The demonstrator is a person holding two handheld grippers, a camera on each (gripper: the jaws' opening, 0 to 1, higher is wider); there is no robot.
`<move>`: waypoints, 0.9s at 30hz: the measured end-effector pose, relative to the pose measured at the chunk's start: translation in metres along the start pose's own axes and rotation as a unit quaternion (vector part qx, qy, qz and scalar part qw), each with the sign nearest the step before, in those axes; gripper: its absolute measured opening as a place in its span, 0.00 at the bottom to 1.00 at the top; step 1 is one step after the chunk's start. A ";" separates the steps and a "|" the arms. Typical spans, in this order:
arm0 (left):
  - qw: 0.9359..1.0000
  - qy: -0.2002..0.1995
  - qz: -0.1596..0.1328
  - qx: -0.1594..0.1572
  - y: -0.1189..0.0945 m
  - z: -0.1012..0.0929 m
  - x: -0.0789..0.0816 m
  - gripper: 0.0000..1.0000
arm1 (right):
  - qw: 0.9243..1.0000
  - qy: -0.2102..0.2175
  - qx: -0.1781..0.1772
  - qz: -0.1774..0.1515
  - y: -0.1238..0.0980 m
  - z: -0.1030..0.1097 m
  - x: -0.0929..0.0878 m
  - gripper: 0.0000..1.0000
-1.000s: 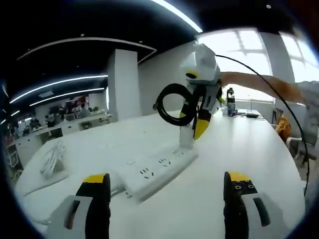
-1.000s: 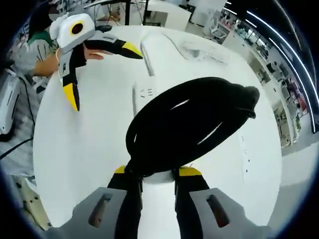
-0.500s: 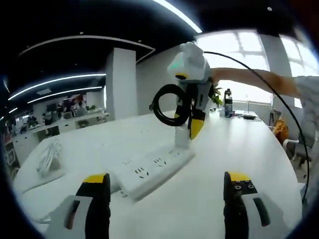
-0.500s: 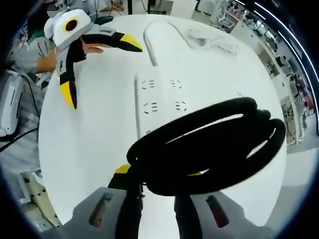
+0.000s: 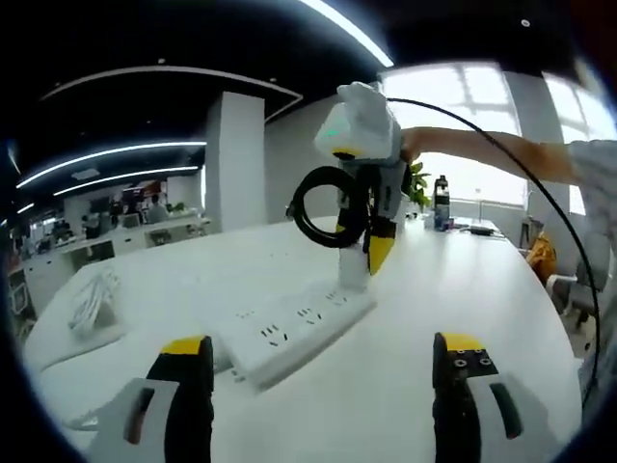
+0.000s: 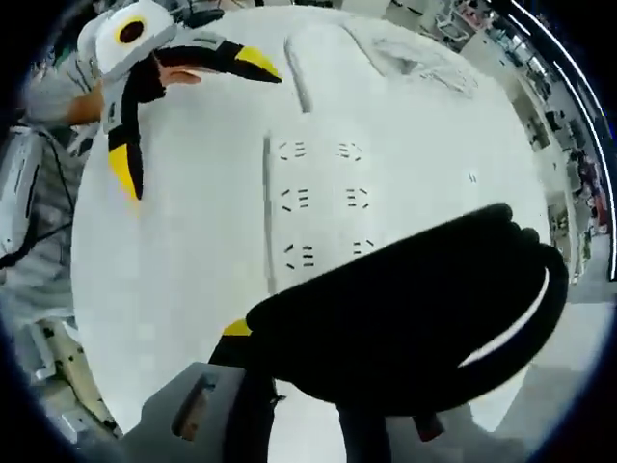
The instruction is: Straighten the power strip on the desk, plug the charger into it
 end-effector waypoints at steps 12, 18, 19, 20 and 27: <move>1.000 -0.004 -0.004 0.001 0.001 0.001 -0.001 0.96 | 0.996 0.053 0.062 -0.020 0.012 -0.014 -0.009 0.21; 1.000 -0.003 0.002 -0.005 0.004 0.000 -0.004 0.96 | 1.000 0.018 -0.013 0.004 0.009 0.001 -0.005 0.21; 1.000 -0.002 0.003 -0.005 0.004 0.000 -0.004 0.96 | 1.000 0.012 -0.015 0.010 0.010 0.002 -0.004 0.21; 1.000 -0.001 0.004 -0.005 0.005 0.000 -0.004 0.96 | 1.000 0.008 -0.014 0.017 0.010 0.001 -0.002 0.21; 1.000 -0.002 0.005 0.010 0.002 0.007 -0.006 0.96 | 1.000 -0.006 -0.013 -0.023 0.010 -0.002 -0.006 0.24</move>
Point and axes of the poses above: the point that each gripper's makers call its tool centre point, and the gripper's own axes: y roughly forward along the fingers, z roughly to its left, x roughly out of its top, the point moved 10 cm from there along -y, roughly backward along the fingers, and after that the axes turned 14 degrees about -x, right-handed, at the moved point
